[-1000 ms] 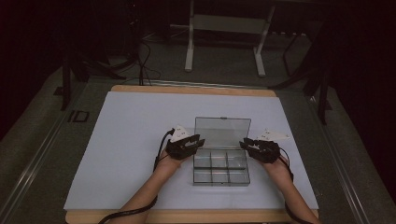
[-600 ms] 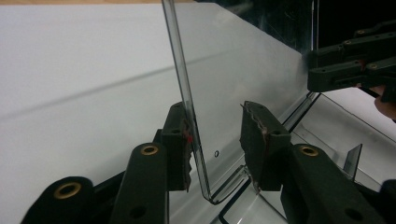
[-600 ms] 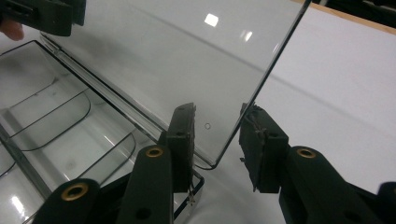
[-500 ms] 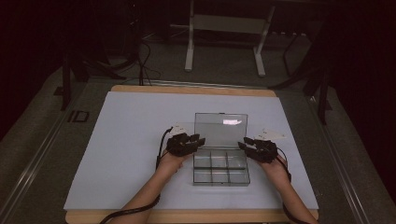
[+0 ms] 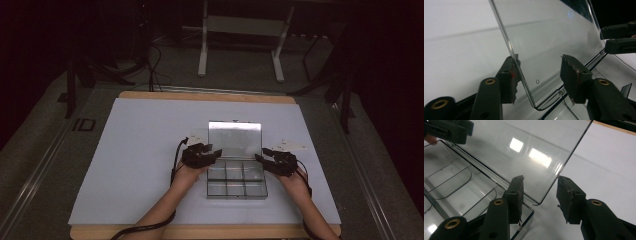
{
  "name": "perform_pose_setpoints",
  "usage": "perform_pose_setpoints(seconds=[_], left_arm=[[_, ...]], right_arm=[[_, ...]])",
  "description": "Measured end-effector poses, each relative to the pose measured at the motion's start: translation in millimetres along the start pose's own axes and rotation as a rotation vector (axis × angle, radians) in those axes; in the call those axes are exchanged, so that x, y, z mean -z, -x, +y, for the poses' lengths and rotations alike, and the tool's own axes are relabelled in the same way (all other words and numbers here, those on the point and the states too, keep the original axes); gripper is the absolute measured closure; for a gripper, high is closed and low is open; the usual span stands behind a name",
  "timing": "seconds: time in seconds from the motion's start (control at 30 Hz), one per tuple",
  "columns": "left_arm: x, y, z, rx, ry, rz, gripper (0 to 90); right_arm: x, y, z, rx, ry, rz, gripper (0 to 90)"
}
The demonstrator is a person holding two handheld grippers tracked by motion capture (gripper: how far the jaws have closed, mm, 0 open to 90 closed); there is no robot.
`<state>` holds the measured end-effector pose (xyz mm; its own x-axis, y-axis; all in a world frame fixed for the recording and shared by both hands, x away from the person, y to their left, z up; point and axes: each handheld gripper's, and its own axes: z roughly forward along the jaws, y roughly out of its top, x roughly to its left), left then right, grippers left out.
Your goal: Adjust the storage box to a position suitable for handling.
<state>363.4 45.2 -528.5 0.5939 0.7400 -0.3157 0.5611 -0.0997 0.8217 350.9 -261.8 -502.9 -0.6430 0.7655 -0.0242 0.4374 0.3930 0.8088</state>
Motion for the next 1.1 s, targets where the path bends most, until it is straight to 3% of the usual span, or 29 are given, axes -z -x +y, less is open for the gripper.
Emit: perform_pose_setpoints(seconds=[0.07, 0.1, 0.27, 0.37, 0.47, 0.63, 0.7, 0.8, 0.97, 1.03, 1.1], left_arm=[[-0.6, -0.9, 0.0, 0.015, -0.006, -0.002, 47.8], [-2.3, -4.9, -0.6, 0.071, -0.021, -0.022, 47.8], [-5.2, -13.0, -1.7, 0.164, -0.048, -0.052, 44.6], [-6.1, -14.7, -0.5, 0.194, -0.063, -0.048, 44.5], [-7.8, -14.8, 1.7, 0.195, -0.092, -0.019, 39.6], [-10.5, -15.2, 3.0, 0.226, -0.113, -0.010, 36.6], [-11.9, -13.3, 3.7, 0.208, -0.119, 0.026, 30.7], [-13.0, -11.4, 5.3, 0.200, -0.125, 0.041, 30.1], [-6.8, -5.1, 7.7, 0.109, -0.108, 0.060, 27.4], [-1.7, -1.9, 8.5, 0.053, -0.085, 0.050, 20.2], [3.4, 2.0, 9.8, 0.000, -0.068, 0.066, 15.2]], right_arm=[[0.1, -0.8, 0.1, 0.003, 0.001, -0.001, 57.0], [0.0, -2.0, 0.1, 0.010, -0.001, -0.005, 57.0], [-0.5, -8.7, 1.7, 0.040, -0.001, 0.001, 56.4], [-1.0, -9.7, 2.3, 0.053, 0.003, 0.006, 56.3], [-1.1, -10.9, 2.8, 0.070, 0.001, -0.002, 56.3], [-0.5, -11.8, 3.2, 0.075, -0.003, -0.008, 55.5], [-0.6, -11.6, 3.4, 0.076, -0.009, -0.001, 54.8], [-0.1, -11.3, 3.6, 0.078, -0.012, -0.001, 54.4], [5.2, -9.5, 7.3, 0.082, -0.005, -0.002, 54.0], [8.0, -8.1, 9.3, 0.086, -0.002, -0.002, 53.7], [11.3, -6.8, 11.4, 0.084, -0.002, -0.001, 53.5]])
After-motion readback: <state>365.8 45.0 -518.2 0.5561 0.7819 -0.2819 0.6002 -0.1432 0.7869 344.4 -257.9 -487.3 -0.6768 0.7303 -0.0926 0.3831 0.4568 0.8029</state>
